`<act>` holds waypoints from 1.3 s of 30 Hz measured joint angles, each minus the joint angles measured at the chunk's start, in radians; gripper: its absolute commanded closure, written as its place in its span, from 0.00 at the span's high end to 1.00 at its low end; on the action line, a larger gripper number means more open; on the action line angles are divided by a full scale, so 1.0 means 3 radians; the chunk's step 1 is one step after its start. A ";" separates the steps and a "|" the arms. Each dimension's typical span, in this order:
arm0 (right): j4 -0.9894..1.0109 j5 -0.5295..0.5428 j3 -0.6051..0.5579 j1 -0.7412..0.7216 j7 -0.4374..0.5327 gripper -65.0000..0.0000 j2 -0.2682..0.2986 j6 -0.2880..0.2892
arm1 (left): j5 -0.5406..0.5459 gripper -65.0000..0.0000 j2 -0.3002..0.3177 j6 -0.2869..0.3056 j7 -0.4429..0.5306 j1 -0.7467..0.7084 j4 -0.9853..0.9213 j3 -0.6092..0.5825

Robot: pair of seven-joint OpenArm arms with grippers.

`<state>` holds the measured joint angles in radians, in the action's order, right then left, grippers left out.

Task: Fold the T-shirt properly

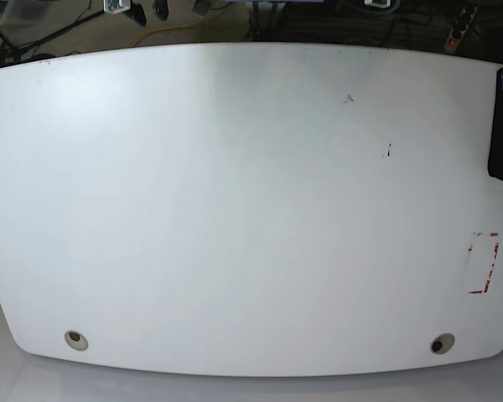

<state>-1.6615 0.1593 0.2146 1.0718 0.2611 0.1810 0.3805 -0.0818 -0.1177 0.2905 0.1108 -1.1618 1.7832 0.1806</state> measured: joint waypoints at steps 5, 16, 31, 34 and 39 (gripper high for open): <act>0.0380 0.0004 -0.0170 0.0102 0.0039 0.37 -0.0020 -0.0062 | 0.0013 0.59 0.0019 -0.0009 0.0015 0.0064 -0.0661 0.0071; 0.1834 0.0004 -0.0360 -0.0669 0.0062 0.37 -0.0056 -0.0057 | 0.0010 0.59 0.0313 -0.0004 0.0053 0.1188 -0.2464 0.0160; 0.3657 -0.0210 -0.0604 -0.1919 0.0017 0.37 -0.0033 -0.0048 | 0.0003 0.59 0.0640 -0.0423 0.0042 0.2515 -0.4503 0.0174; 0.3806 -0.0256 -0.0608 -0.2070 0.0029 0.37 -0.0039 -0.0053 | 0.0000 0.59 0.0673 -0.0456 0.0046 0.2731 -0.4809 0.0047; 0.4083 -0.0258 -0.0610 -0.2303 0.0033 0.38 -0.0037 -0.0055 | 0.0003 0.59 0.0682 -0.0434 0.0038 0.3182 -0.5379 -0.0209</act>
<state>-0.4366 0.0818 0.0315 0.3809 0.2710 0.1699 0.3641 -0.0811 0.0868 0.1604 0.1223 -0.2073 0.1696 0.1181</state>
